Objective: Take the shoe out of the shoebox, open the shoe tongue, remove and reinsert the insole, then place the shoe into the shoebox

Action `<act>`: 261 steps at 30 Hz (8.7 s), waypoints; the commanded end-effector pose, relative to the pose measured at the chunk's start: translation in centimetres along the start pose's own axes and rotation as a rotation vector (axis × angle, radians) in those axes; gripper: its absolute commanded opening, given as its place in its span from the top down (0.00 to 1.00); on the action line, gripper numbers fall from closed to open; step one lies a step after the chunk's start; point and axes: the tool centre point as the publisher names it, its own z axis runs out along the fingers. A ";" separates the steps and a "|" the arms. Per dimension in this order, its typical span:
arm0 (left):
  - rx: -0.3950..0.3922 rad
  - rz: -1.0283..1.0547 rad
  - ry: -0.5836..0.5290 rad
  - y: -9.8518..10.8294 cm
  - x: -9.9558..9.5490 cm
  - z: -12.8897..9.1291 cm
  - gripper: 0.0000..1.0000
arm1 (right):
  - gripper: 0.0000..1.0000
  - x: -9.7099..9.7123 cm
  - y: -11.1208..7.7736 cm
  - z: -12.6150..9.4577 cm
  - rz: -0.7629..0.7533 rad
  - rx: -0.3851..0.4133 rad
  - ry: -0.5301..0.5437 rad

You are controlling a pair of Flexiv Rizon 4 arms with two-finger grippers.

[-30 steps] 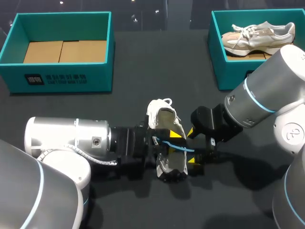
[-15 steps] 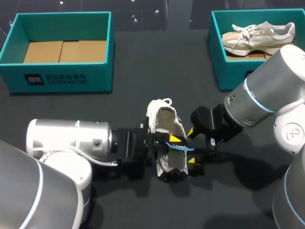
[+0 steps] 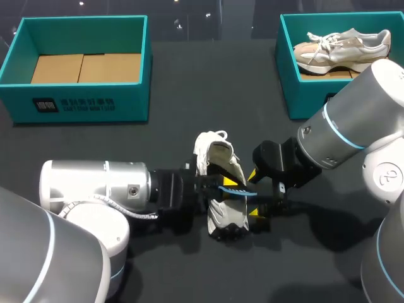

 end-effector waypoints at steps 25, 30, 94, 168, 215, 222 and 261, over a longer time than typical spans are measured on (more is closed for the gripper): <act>0.041 -0.059 0.017 -1.3 -0.6 -0.5 0.74 | 0.00 0.1 0.0 0.1 0.000 -0.001 -0.002; 0.080 -0.046 0.027 -2.6 -0.5 -0.8 0.73 | 0.00 0.1 0.0 0.1 0.000 -0.001 -0.002; 0.051 0.138 -0.002 -1.5 1.4 0.3 1.00 | 0.00 0.1 0.0 0.1 0.000 -0.001 -0.002; 0.079 0.111 -0.006 -1.3 -0.3 -1.5 0.61 | 0.00 0.1 0.0 0.1 0.000 -0.001 -0.002; -0.022 0.078 0.110 0.0 0.4 -1.5 0.85 | 0.00 0.1 0.0 0.1 0.000 -0.001 -0.002; 0.034 0.034 0.135 -2.0 0.1 -2.4 0.74 | 0.00 0.1 0.0 0.1 0.000 -0.001 -0.002; -0.050 0.041 0.199 -1.0 1.0 -1.6 0.88 | 0.00 0.1 0.0 0.1 0.000 -0.001 -0.002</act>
